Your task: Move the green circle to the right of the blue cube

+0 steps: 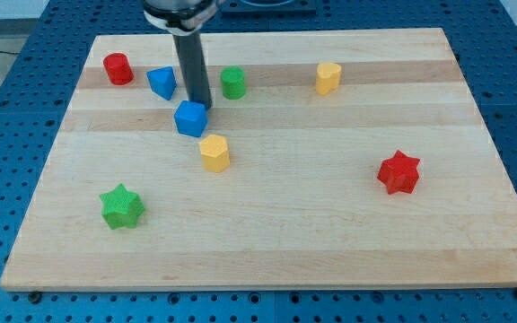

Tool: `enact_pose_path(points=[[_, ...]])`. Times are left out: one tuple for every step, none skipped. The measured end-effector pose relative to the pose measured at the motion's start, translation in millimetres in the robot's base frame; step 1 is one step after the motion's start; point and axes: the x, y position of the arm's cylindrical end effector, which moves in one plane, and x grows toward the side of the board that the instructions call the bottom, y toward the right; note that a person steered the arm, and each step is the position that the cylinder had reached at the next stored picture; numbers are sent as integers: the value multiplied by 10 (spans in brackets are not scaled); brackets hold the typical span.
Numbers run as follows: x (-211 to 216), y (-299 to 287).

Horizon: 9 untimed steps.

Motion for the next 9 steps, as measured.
enact_pose_path(points=[[368,338],[339,52],[22,-544],[256,182],[439,973],[10,1251],[-637,1151],[-754,584],[-638,68]])
